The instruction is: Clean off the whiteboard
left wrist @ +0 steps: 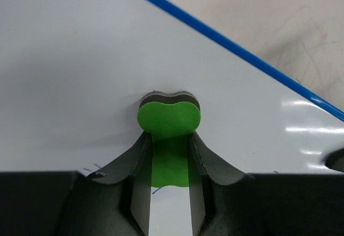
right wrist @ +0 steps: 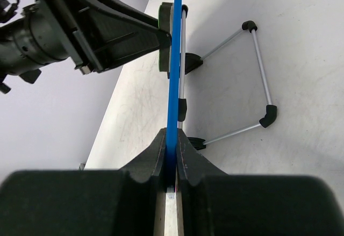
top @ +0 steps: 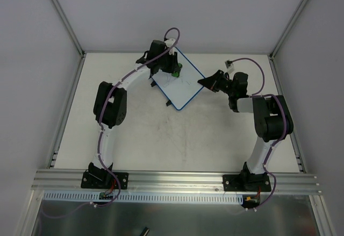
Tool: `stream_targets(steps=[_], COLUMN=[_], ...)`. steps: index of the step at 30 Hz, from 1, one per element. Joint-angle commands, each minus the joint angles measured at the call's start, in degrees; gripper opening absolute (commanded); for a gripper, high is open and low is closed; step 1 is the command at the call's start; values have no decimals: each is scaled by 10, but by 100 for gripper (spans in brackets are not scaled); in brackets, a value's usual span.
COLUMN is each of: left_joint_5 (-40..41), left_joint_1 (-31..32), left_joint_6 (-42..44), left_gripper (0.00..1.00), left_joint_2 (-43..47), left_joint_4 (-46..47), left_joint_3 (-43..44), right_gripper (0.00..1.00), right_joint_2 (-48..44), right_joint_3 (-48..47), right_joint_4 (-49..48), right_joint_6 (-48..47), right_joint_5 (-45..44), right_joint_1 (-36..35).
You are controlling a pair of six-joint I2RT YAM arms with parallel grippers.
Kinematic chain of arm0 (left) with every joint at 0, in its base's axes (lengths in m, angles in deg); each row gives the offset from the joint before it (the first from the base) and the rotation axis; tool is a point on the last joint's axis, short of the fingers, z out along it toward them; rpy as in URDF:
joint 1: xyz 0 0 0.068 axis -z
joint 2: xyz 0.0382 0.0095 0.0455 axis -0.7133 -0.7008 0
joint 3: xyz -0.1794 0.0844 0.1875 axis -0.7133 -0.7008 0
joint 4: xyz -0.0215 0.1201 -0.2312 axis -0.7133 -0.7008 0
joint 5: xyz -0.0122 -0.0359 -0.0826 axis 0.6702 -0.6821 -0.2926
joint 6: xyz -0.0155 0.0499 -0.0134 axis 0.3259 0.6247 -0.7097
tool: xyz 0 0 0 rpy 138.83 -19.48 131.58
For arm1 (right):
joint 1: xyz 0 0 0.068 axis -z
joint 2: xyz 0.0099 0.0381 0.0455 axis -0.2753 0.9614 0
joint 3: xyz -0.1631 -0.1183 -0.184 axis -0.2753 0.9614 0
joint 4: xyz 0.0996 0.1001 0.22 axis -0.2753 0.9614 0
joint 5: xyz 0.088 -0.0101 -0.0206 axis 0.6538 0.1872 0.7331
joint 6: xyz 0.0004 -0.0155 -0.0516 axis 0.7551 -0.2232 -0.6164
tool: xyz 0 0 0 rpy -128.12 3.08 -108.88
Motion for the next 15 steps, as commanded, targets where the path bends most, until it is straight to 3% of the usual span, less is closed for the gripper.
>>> stream_targets(steps=[1,8,15], left_joint_5=[28,64,50], left_joint_1=[-16,-55,-92], left_joint_6=[-49,-107,-144], left_gripper=[0,0,0], left_joint_2=[-33,-22,-24], left_joint_4=[-30,-32,-38], left_joint_3=[-30,-78,-103], right_gripper=[0,0,0], right_joint_2=[-4,-4,-3], right_joint_3=[-13,-14,-12], right_joint_4=[-29,-29,-31], right_joint_6=[-20,-19,-19], right_joint_5=[63,64,63], right_joint_1=[-19,-19,-18])
